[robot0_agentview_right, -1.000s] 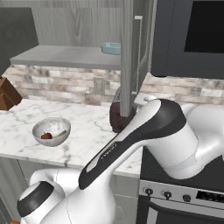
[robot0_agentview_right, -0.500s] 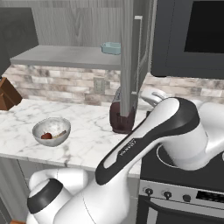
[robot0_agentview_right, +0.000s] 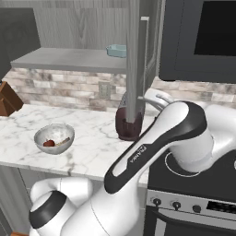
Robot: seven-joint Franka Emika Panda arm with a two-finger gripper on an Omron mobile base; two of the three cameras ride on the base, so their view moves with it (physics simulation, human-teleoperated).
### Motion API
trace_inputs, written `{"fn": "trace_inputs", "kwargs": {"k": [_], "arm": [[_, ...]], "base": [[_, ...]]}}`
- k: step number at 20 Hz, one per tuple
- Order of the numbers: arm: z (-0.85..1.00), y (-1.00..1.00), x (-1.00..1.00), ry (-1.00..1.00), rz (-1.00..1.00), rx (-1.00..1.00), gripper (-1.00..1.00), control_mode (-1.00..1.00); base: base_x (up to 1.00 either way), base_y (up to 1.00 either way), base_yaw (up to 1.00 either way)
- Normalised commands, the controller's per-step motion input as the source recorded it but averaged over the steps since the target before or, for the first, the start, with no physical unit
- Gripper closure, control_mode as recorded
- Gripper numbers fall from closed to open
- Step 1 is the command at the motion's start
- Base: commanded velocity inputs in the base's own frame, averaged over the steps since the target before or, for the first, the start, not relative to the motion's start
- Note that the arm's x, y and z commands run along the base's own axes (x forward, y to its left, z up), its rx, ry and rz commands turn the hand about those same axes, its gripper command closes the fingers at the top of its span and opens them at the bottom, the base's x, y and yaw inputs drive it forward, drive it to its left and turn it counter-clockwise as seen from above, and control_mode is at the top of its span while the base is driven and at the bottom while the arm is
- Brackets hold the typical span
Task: Open the cabinet. Pick the banana and apple from the cabinet and place them into the bowl. Then close the cabinet.
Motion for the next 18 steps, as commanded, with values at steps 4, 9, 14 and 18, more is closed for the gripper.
{"fn": "trace_inputs", "kwargs": {"k": [4, 9, 14, 18], "arm": [[0.00, 0.22, 0.16, -0.03, 0.01, 0.02, -1.00, -1.00], [0.00, 0.27, 0.13, -0.02, 0.02, 0.01, -1.00, -1.00], [0.00, 0.47, 0.13, -0.03, 0.04, 0.00, -1.00, -1.00], [0.00, 0.64, 0.17, -0.03, 0.04, 0.00, -1.00, -1.00]], "base": [[0.00, 0.00, 0.00], [0.00, 0.00, 0.00], [0.00, 0.00, 0.00], [0.00, 0.00, 0.00]]}}
